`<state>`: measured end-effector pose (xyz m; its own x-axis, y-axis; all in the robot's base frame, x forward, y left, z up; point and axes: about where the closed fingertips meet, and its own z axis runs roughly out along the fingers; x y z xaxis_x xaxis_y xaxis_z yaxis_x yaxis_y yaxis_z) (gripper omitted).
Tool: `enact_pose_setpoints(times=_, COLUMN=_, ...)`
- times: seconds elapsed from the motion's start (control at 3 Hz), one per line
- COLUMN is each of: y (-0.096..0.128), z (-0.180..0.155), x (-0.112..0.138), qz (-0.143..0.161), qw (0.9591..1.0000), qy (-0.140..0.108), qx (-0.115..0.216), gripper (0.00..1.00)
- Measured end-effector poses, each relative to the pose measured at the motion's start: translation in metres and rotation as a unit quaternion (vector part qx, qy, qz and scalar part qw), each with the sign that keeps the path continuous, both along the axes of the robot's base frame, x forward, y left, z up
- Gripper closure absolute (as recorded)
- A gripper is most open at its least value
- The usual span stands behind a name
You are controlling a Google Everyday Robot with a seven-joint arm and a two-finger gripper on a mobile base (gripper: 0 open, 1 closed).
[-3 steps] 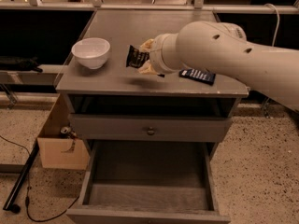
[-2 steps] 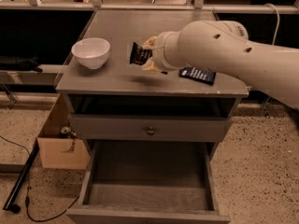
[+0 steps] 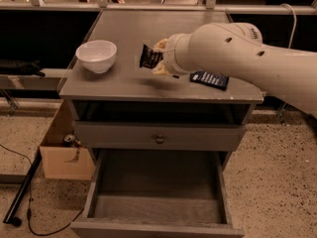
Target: Pick rxbar chocolate from middle drawer and place on counter
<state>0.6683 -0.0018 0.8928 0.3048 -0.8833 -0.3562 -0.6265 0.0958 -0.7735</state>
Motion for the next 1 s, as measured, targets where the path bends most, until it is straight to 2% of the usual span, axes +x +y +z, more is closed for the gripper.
enact_pose_setpoints(times=1.0, y=0.0001, z=0.0000, x=0.0000, qz=0.000, qw=1.0000, qy=0.000, qx=0.000, gripper=0.11)
